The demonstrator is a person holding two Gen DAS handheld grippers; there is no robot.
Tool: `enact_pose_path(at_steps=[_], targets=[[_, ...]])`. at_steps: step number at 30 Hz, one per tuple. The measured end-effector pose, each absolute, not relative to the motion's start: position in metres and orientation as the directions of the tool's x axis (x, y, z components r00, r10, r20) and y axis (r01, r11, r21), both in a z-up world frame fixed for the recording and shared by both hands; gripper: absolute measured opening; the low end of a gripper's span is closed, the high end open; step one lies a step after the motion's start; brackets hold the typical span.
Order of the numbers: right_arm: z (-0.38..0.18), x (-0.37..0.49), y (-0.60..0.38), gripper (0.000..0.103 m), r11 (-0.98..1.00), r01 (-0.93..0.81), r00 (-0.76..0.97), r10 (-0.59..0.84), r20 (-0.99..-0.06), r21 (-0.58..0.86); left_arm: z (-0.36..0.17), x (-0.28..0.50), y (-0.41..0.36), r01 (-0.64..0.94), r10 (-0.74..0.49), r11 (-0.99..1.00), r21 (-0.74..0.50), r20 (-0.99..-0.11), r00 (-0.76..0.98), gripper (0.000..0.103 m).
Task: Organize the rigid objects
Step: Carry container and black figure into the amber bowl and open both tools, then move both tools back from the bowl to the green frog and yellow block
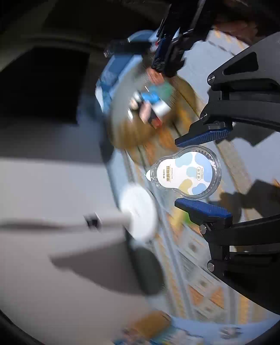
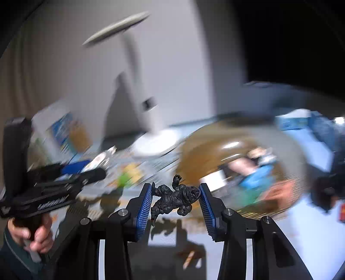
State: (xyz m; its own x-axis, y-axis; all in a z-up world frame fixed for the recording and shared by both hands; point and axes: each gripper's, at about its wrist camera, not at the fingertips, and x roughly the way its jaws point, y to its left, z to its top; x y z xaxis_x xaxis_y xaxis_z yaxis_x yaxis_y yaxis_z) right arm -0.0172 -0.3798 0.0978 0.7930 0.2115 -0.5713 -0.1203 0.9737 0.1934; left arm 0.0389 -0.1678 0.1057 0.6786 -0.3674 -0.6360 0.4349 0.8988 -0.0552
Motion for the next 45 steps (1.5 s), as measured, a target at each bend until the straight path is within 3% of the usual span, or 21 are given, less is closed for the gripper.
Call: enact_pose_path(at_steps=[4,8,15,22,23,25,26,33,45], targets=[[0.117,-0.006,-0.446,0.043,0.968,0.068,0.816,0.085,-0.572,0.242,0.122,0.061,-0.218,0.512,-0.455,0.853,-0.097,-0.620,0.639,0.046],[0.111,0.006,-0.497,0.043,0.928,0.183,0.796,0.053,-0.604,0.323,0.112,0.082,-0.265,0.558,-0.499,0.818,-0.139,-0.654,0.569,0.046],[0.083,0.027,-0.497,0.043,0.922,0.185,0.750,0.091,-0.656,0.340,0.080,0.094,-0.306,0.575,-0.495,0.804,-0.155,-0.710,0.500,0.046],[0.075,0.040,-0.495,0.043,0.929,0.194,0.741,0.070,-0.668,0.314,0.081,0.096,-0.316,0.583,-0.489,0.802,-0.132,-0.706,0.513,0.050],[0.075,0.041,-0.496,0.046,0.928,0.201,0.740,0.067,-0.670,0.315,0.083,0.095,-0.314,0.580,-0.490,0.804,-0.131,-0.698,0.522,0.062],[0.075,0.038,-0.500,0.062,0.919,0.206,0.743,0.077,-0.665,0.337,0.089,0.092,-0.306,0.569,-0.488,0.814,-0.118,-0.670,0.560,0.068],[0.077,0.035,-0.503,0.064,0.913,0.211,0.752,0.076,-0.655,0.348,0.092,0.089,-0.301,0.561,-0.481,0.821,-0.107,-0.660,0.577,0.068],[0.090,0.007,-0.504,0.064,0.902,0.201,0.791,0.080,-0.606,0.381,0.103,0.078,-0.254,0.506,-0.462,0.853,-0.129,-0.639,0.615,0.068],[0.092,0.006,-0.431,0.064,0.935,0.080,0.760,0.167,-0.628,0.345,0.117,0.047,-0.186,0.409,-0.397,0.904,-0.127,-0.607,0.689,0.068]])
